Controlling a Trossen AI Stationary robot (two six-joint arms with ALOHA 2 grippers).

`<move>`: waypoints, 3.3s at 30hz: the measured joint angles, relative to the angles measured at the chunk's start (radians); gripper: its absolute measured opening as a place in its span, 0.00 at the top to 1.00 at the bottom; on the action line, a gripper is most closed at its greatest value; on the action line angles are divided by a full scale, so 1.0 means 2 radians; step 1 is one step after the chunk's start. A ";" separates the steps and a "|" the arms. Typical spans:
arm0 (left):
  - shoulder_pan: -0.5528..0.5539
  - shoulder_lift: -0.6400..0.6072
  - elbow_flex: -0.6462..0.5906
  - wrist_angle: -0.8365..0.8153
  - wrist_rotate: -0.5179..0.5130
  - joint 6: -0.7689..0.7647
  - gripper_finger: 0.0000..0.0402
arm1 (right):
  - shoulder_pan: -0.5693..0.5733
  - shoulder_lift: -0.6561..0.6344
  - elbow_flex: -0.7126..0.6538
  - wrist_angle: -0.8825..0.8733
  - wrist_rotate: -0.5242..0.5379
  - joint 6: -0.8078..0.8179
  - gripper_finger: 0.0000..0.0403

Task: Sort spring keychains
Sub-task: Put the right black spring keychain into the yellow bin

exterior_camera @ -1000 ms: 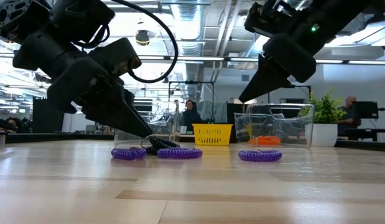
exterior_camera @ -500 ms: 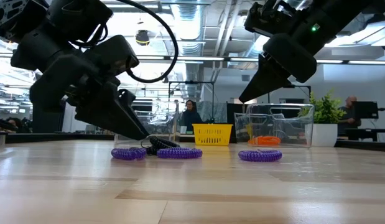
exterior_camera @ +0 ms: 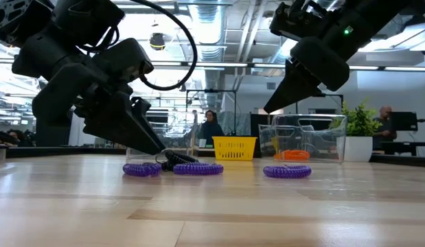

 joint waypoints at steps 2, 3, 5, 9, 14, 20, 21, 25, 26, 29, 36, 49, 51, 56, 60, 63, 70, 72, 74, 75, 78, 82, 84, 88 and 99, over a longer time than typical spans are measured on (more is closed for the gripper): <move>0.000 0.000 0.000 0.000 0.000 -0.002 0.70 | 0.000 0.000 0.000 0.000 0.000 0.000 0.81; 0.000 0.000 0.000 0.000 0.000 -0.003 0.70 | 0.000 0.000 0.000 0.000 0.000 0.000 0.81; 0.000 0.000 0.000 0.001 0.000 -0.003 0.70 | 0.000 0.000 0.000 0.000 0.000 0.000 0.81; 0.000 0.000 0.000 0.004 0.000 -0.009 0.70 | 0.000 0.000 0.000 0.000 0.000 0.000 0.81; 0.000 0.000 0.000 0.005 0.000 -0.030 0.70 | 0.000 0.000 0.000 0.000 0.000 0.000 0.81; 0.000 0.000 0.000 0.006 0.000 -0.048 0.70 | 0.000 0.000 0.000 0.000 0.000 0.000 0.81; 0.000 0.000 0.000 0.006 0.000 -0.049 0.70 | 0.000 0.000 0.000 0.000 0.000 0.000 0.81; -0.006 0.000 0.000 0.008 0.000 -0.049 0.70 | 0.000 0.000 0.000 0.000 0.000 0.000 0.81; -0.007 0.001 0.000 0.009 0.000 -0.049 0.70 | 0.000 0.000 0.000 0.000 0.000 0.000 0.81; -0.010 0.001 0.000 0.010 0.000 -0.049 0.70 | 0.000 0.000 0.000 0.000 0.000 0.000 0.81; -0.010 0.020 0.001 0.022 0.001 -0.049 0.70 | 0.000 0.000 0.000 0.001 0.000 0.000 0.81; 0.005 0.066 0.048 0.029 0.005 -0.028 0.70 | 0.000 0.000 0.000 -0.002 0.000 -0.001 0.81; 0.005 0.058 0.048 0.027 0.005 -0.030 0.70 | 0.000 0.000 0.000 -0.003 0.000 -0.001 0.81; 0.005 0.044 0.048 0.029 0.004 -0.032 0.70 | 0.000 0.000 0.000 -0.003 0.000 -0.001 0.81; 0.005 0.047 0.048 0.028 0.004 -0.034 0.70 | 0.000 0.000 0.000 -0.003 0.000 -0.001 0.81; 0.005 0.052 0.048 0.027 0.004 -0.034 0.70 | 0.000 0.000 0.000 -0.003 0.000 0.000 0.81; 0.005 0.053 0.048 0.027 0.000 -0.034 0.70 | 0.000 0.000 0.000 -0.003 0.000 0.000 0.81; 0.005 0.053 0.048 0.026 0.000 -0.036 0.70 | 0.000 0.000 0.000 -0.003 0.000 0.000 0.81; 0.005 0.053 0.048 0.026 0.000 -0.044 0.70 | 0.000 0.000 0.000 -0.003 0.000 0.000 0.81; 0.005 0.053 0.048 0.026 0.000 -0.048 0.70 | 0.000 0.000 0.000 -0.003 0.000 0.000 0.81; 0.005 0.053 0.048 0.015 0.007 -0.060 0.70 | 0.000 0.000 0.000 -0.003 0.000 0.000 0.81; 0.005 0.053 0.047 0.009 0.008 -0.068 0.70 | 0.000 0.000 0.000 -0.003 0.000 0.000 0.81; 0.005 0.053 0.047 0.009 0.008 -0.071 0.70 | 0.000 0.000 0.000 -0.002 0.000 0.000 0.81; 0.005 0.053 0.047 0.010 0.000 -0.071 0.70 | 0.000 0.000 0.000 -0.001 0.000 0.000 0.81; 0.010 0.053 0.047 0.013 -0.002 -0.084 0.70 | 0.000 0.000 0.000 0.000 0.000 0.000 0.81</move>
